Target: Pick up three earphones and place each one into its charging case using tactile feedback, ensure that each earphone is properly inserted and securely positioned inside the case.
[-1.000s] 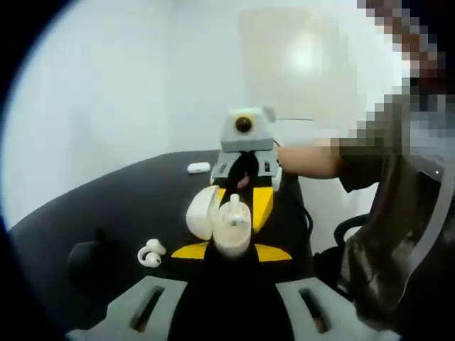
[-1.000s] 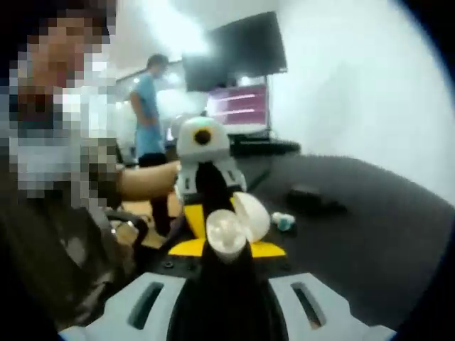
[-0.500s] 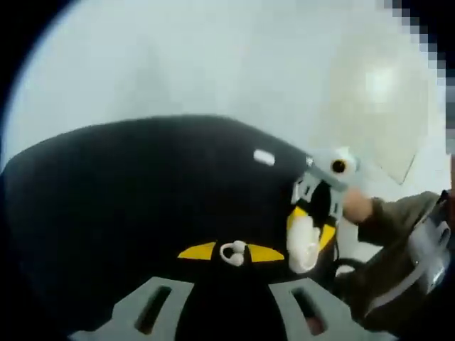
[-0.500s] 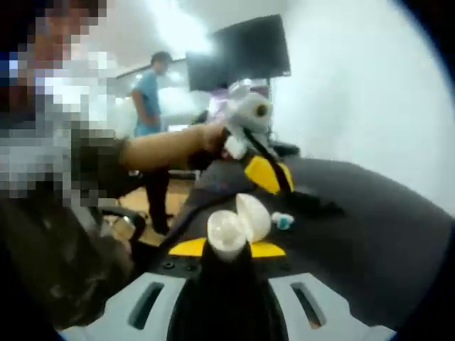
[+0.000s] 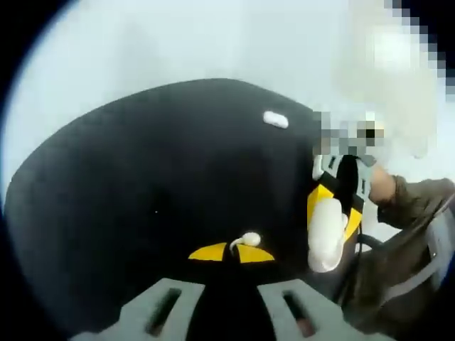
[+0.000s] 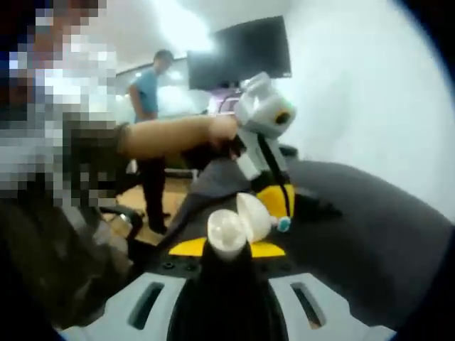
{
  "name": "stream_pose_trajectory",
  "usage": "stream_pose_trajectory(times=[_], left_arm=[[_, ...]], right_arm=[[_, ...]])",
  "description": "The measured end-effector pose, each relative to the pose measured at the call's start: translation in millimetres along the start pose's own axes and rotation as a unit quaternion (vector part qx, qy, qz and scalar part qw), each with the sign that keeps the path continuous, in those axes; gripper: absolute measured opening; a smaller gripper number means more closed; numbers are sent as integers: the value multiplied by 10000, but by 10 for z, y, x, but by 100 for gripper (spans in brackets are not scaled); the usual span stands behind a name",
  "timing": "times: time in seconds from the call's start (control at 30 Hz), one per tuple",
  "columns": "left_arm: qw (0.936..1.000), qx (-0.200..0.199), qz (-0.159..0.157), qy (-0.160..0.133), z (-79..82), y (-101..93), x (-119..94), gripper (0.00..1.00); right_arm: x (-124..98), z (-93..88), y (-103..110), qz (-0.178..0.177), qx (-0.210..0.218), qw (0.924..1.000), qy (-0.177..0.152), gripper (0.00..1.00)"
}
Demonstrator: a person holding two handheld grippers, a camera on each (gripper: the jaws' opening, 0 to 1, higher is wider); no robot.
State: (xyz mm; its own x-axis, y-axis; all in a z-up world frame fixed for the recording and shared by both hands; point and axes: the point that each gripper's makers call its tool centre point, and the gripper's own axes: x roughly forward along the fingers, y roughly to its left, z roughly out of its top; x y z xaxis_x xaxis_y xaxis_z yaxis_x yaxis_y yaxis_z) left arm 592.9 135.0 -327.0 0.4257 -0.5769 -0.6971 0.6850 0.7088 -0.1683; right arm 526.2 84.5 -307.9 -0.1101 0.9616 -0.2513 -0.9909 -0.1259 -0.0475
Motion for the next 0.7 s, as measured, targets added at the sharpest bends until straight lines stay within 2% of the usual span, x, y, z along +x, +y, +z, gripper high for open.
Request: stream_pose_trajectory(times=[0.13, 0.2, 0.27, 0.33, 0.37, 0.43, 0.53, 0.57, 0.67, 0.7], left_arm=[[9995, 171, 236, -100, 5, 40, -45, 0], [9967, 547, 595, -96, 56, 122, -132, 0], [9881, 1101, 1041, -269, 199, 167, -283, 0], [9758, 1638, 1366, -490, 384, 132, -469, 0], [9673, 1922, 1532, -631, 480, 88, -564, 0], [9456, 2433, 1945, -939, 638, -43, -751, 0], [9033, 3330, 2432, -1186, 671, -347, -868, 0], [8836, 3698, 2624, -1165, 631, -463, -865, 0], [8479, 4363, 2878, -883, 467, -647, -746, 0], [8416, 4486, 2908, -773, 425, -663, -714, 0]], right_arm=[[-4, -2, -13, 8, 29, 10000, -17, 22], [-10, -3, -29, -15, 58, 10000, -28, 22], [-17, -4, -54, -75, 89, 9999, -36, 22], [-23, -4, -77, -119, 92, 9999, -42, 22], [-25, -5, -86, -136, 90, 9999, -46, 22], [-30, -5, -103, -167, 98, 9998, -54, 22], [-37, -8, -143, -243, 139, 9996, -54, 22], [-36, -10, -149, -260, 146, 9995, -52, 22], [-35, -11, -158, -280, 117, 9995, -49, 22], [-35, -12, -160, -281, 119, 9995, -51, 22]])
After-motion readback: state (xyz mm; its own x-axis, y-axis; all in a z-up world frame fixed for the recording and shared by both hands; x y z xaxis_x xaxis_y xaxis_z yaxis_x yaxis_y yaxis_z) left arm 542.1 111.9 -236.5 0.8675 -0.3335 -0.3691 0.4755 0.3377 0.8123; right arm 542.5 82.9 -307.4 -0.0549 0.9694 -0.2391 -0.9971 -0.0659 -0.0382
